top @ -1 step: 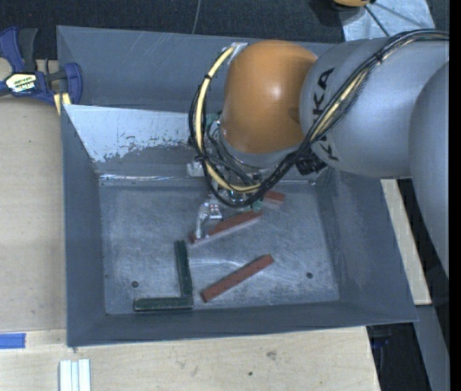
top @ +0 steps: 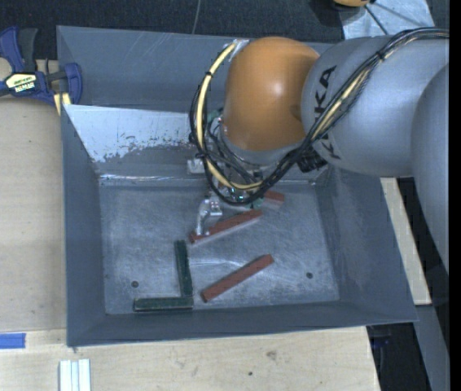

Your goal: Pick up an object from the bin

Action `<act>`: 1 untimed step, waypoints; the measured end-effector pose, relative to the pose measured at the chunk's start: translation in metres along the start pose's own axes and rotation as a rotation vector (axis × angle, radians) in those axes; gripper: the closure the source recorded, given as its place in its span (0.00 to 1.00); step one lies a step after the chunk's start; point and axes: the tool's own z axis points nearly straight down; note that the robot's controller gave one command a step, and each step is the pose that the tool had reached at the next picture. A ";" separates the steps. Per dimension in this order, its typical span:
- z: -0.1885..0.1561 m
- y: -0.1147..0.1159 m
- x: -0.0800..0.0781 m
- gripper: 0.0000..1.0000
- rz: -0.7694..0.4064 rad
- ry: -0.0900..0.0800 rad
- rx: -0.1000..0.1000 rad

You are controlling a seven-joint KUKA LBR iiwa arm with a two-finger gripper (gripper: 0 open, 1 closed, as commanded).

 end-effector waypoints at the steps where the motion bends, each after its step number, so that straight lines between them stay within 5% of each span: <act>1: 0.042 -0.023 0.009 0.00 -0.049 -0.008 -0.001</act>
Offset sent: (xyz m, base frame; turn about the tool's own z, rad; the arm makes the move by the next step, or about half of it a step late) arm -0.0048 -0.0518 -0.1063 -0.1151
